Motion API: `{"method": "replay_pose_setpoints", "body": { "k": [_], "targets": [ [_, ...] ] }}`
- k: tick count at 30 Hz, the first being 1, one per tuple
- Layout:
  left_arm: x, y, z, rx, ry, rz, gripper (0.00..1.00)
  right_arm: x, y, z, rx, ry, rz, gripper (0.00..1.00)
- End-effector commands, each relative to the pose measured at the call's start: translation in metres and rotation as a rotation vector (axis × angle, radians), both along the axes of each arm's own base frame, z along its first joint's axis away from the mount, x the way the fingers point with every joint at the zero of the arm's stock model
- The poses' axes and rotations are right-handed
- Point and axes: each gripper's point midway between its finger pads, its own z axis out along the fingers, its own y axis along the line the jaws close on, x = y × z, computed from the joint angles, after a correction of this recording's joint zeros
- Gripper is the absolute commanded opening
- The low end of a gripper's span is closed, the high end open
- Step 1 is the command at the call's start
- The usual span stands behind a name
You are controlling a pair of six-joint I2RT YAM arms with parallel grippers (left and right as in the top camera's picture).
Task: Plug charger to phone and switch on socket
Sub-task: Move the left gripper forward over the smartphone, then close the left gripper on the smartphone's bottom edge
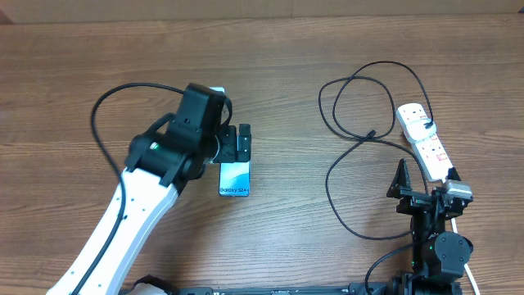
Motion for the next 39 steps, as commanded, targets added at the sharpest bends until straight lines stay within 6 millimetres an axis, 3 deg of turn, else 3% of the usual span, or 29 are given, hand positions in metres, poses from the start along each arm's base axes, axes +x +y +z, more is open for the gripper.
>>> {"method": "replay_pose_setpoints", "body": {
  "k": [1, 5, 11, 21, 29, 39],
  "targets": [
    [0.007, -0.011, -0.01, -0.027, 0.044, -0.002, 0.99, 0.0, -0.001, -0.002, -0.008, 0.0, -0.003, 1.0],
    [0.011, -0.01, -0.031, 0.012, 0.097, 0.007, 1.0, 0.0, -0.001, -0.002, -0.008, 0.0, -0.003, 1.0],
    [0.02, 0.0, -0.086, 0.126, 0.22, 0.075, 1.0, 0.0, -0.001, -0.002, -0.008, 0.0, -0.003, 1.0],
    [0.016, 0.001, -0.14, 0.196, 0.361, 0.077, 1.0, 0.0, -0.001, -0.002, -0.008, 0.0, -0.003, 1.0],
    [0.011, 0.002, -0.168, 0.227, 0.439, 0.074, 1.0, 0.0, -0.001, -0.002, -0.008, 0.0, -0.003, 1.0],
    [0.019, -0.002, -0.174, 0.214, 0.417, 0.074, 1.0, 0.0, -0.001, -0.002, -0.008, 0.0, -0.003, 1.0]
  ]
}}
